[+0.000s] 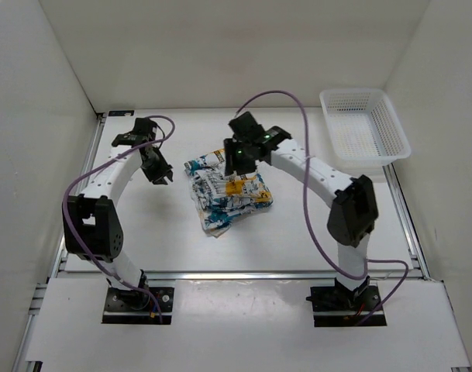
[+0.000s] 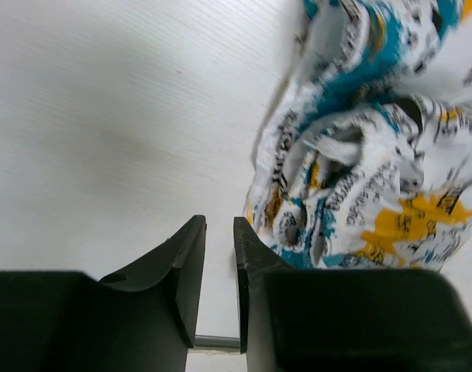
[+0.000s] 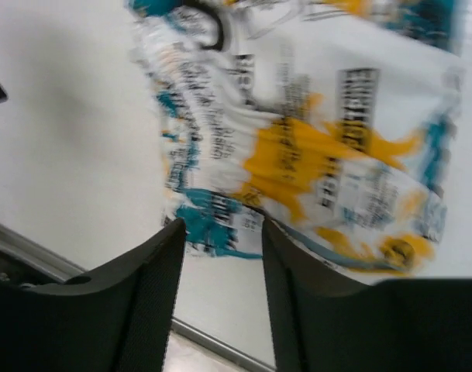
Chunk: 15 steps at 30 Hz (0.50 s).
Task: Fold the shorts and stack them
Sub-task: Fold the shorts
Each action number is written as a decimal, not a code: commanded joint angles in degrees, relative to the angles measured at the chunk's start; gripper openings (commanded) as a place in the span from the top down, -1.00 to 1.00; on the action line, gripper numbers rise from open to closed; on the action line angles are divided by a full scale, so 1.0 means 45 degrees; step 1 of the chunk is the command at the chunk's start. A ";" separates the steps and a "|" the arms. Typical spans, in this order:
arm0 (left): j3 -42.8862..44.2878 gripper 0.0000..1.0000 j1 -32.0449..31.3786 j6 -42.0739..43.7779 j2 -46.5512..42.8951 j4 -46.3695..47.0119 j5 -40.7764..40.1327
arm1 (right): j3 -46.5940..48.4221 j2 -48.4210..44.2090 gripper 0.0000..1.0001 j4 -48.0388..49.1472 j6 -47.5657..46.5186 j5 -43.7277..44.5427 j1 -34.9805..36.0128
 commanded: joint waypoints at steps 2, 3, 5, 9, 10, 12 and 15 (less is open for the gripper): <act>0.0450 0.40 -0.1624 0.0480 -0.0463 0.0100 0.0549 | -0.1925 -0.2492 0.39 0.0806 -0.0115 0.0750 -0.1417; 0.0586 0.40 -0.1920 0.0480 -0.0173 0.0274 0.0667 | -0.2338 -0.2650 0.51 0.0806 -0.0115 0.0750 -0.1922; 0.0956 0.28 -0.2893 0.0480 0.0218 0.0412 0.0668 | -0.3371 -0.2904 0.69 0.0806 -0.0231 0.0750 -0.2374; 0.2360 -0.49 -0.4146 0.0325 0.1913 0.0412 -0.0070 | -0.4488 -0.3238 0.52 0.0806 -0.0368 0.0750 -0.3156; 0.2519 -0.74 -0.4150 0.0324 0.2248 0.0412 -0.0287 | -0.4607 -0.3238 0.34 0.0806 -0.0542 0.0614 -0.3157; 0.2657 -0.96 -0.4267 0.0208 0.2913 0.0412 -0.0445 | -0.4724 -0.3122 -0.31 0.0806 -0.0738 0.0302 -0.3274; 0.2813 -0.96 -0.4267 0.0207 0.3910 0.0412 -0.0854 | -0.4551 -0.2536 -0.62 0.0962 -0.1362 -0.0362 -0.3411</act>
